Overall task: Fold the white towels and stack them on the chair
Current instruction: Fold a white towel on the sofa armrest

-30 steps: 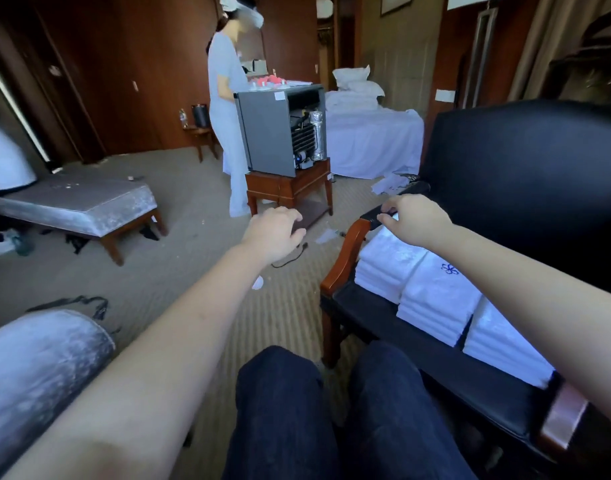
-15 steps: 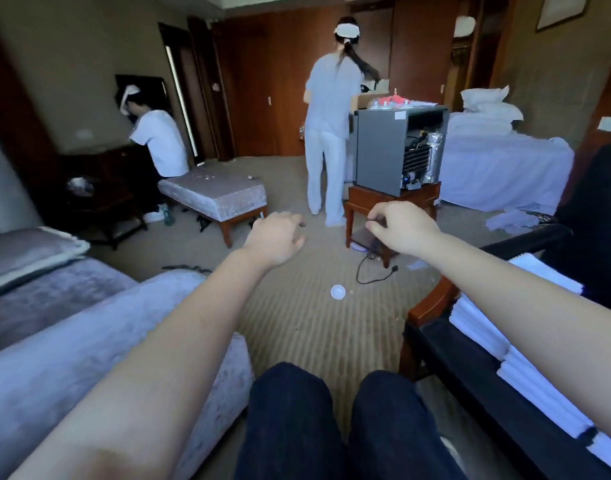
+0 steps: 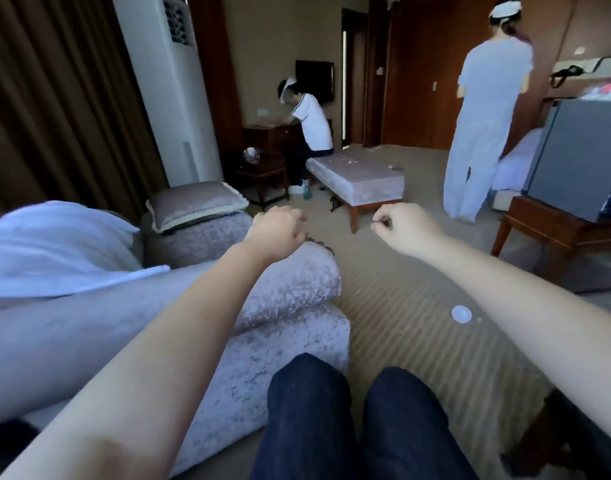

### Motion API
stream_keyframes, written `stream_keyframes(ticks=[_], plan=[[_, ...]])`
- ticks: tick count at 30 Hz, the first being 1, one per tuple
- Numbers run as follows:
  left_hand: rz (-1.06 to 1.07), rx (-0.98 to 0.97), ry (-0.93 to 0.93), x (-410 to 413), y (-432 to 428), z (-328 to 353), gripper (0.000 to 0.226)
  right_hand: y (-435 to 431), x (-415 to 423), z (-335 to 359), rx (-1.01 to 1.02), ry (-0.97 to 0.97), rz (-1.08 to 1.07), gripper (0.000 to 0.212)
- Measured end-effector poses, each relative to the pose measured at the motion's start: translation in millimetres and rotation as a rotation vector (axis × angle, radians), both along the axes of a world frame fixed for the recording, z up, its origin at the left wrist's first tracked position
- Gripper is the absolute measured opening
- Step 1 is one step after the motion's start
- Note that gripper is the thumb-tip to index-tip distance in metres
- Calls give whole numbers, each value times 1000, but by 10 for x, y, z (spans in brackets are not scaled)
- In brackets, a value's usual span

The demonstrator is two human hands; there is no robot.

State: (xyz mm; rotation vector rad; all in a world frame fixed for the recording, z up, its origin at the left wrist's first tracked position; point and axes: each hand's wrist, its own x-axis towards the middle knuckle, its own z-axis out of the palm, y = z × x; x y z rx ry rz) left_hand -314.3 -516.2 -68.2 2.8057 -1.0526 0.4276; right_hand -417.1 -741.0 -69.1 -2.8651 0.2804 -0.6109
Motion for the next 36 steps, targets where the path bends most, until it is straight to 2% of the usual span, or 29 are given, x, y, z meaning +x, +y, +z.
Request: stream_keyframes(ticks=[10, 17, 25, 30, 32, 36], plan=[[352, 9, 3, 207, 1355, -159, 35, 1166, 986, -75, -23, 50, 361, 28], [563, -90, 38, 113, 2253, -324, 30, 2064, 1552, -238, -34, 93, 596, 30], [778, -92, 104, 134, 2999, -611, 37, 2972, 1974, -760, -2, 62, 766, 27], [836, -153, -18, 343, 3261, -707, 47, 3373, 2222, -859, 155, -80, 850, 22], [851, -161, -63, 494, 3357, -713, 44, 3539, 2343, -850, 189, -156, 863, 17], [825, -191, -207, 837, 3486, -703, 33, 3868, 2588, -858, 205, -154, 863, 12]])
